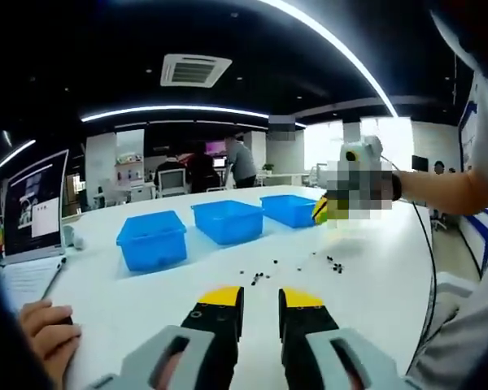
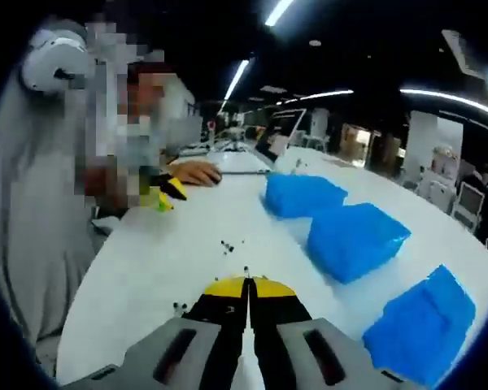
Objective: Pick up the resistors one by one and place each resistor into its matching bin, sorting the parts by color and model until every resistor is separated into the correct bin for its type
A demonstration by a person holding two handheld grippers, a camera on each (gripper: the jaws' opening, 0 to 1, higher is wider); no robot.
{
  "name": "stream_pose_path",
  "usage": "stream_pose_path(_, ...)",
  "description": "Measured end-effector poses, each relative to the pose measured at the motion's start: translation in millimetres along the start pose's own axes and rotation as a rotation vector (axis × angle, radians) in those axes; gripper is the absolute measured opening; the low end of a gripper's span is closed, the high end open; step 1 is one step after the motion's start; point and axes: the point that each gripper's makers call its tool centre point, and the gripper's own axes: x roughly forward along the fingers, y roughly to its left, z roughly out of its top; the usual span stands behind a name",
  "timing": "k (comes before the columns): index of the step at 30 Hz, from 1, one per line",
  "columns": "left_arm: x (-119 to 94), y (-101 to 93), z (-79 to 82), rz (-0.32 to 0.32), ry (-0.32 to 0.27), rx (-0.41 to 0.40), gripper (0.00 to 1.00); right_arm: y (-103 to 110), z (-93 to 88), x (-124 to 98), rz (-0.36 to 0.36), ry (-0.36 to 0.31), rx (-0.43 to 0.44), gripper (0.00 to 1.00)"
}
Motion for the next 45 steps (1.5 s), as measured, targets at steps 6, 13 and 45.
stream_pose_path(6,2,-4.6,0.5,-0.016,0.006,0.008,0.2,-38,28.8,-19,-0.218,-0.174,0.086,0.04)
stream_pose_path(13,2,-7.6,0.3,-0.027,0.008,-0.003,0.16,-108,37.4,-64,-0.568,-0.244,0.102,0.04)
stream_pose_path(45,1,-3.0,4.3,-0.02,0.005,-0.03,0.14,-170,1.5,-95,-0.81,-0.149,0.186,0.4)
